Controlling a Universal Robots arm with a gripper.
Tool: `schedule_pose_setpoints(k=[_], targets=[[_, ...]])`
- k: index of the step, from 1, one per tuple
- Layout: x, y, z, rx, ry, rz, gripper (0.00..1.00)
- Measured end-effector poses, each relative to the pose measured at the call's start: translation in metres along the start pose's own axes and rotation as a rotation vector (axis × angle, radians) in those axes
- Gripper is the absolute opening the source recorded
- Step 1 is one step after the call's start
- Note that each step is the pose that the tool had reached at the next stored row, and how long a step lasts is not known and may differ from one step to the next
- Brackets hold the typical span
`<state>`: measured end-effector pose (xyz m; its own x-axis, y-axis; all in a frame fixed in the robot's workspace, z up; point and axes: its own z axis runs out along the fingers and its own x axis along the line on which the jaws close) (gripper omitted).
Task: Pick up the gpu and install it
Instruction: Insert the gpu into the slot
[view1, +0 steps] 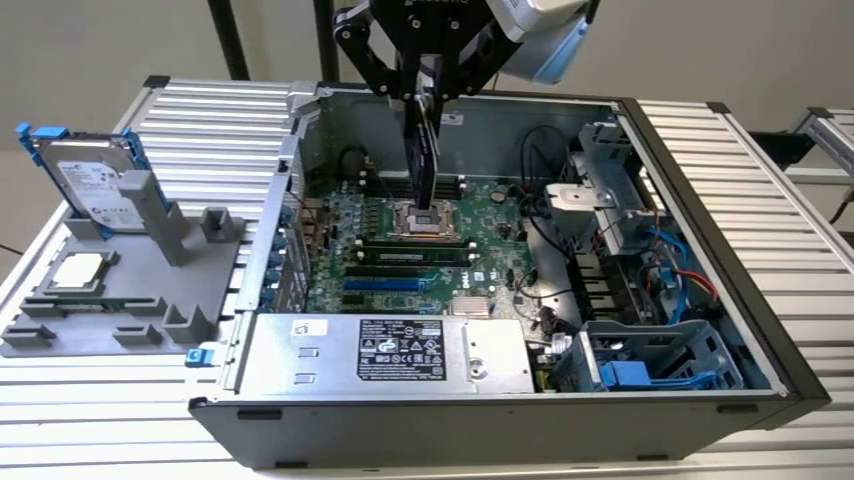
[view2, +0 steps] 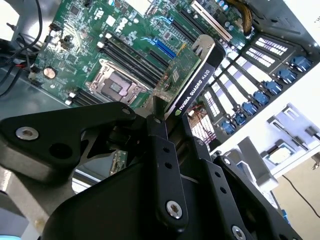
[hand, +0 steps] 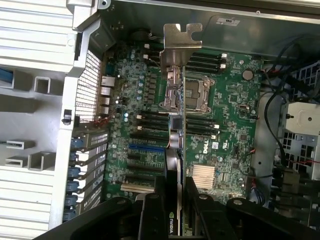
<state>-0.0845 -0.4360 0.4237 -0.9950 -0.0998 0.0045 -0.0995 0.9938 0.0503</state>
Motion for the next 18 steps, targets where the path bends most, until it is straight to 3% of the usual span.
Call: schedule_pose_setpoints(k=[10,18], targets=[[0.0,0.0001,0.0,0.0,0.0,-0.001,0.0],[0.0,0.0001,0.0,0.0002,0.0016,-0.031,0.0]])
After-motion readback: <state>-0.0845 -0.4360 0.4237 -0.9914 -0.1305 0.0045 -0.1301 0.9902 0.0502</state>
